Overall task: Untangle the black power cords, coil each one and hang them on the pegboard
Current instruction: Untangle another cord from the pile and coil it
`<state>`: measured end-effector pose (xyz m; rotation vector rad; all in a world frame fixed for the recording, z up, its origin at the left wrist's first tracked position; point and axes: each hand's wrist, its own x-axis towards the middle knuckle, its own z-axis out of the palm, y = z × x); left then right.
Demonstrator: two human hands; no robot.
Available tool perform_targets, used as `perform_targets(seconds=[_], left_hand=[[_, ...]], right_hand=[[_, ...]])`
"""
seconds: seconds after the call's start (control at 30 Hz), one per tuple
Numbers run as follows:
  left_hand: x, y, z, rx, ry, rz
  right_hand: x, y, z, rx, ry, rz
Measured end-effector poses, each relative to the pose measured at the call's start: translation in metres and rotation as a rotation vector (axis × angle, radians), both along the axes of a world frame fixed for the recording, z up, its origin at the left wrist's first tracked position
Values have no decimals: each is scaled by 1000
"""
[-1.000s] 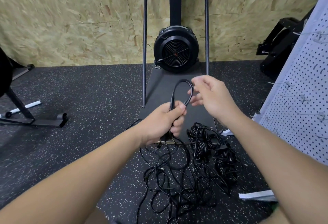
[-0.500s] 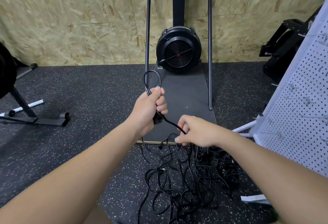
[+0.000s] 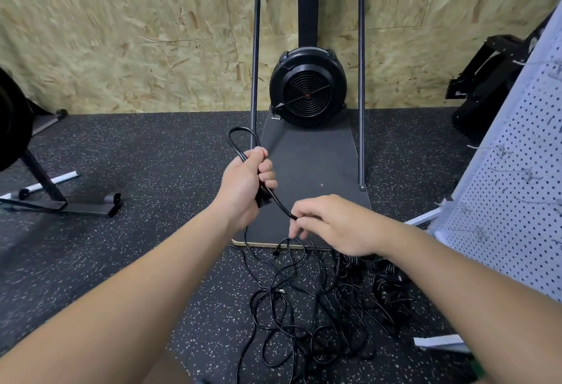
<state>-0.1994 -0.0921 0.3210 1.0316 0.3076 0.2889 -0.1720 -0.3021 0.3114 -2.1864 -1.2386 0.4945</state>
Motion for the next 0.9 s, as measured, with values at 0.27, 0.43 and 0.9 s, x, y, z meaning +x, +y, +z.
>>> perform_targets(seconds=[0.27, 0.43, 0.9], left_hand=[[4, 8, -3, 35, 17, 142], [5, 7, -12, -9, 52, 176], [6, -5, -26, 452, -36, 34]], right_hand=[[0, -2, 15, 262, 219, -253], [14, -4, 14, 431, 123, -488], [-9, 12, 15, -123, -39, -84]])
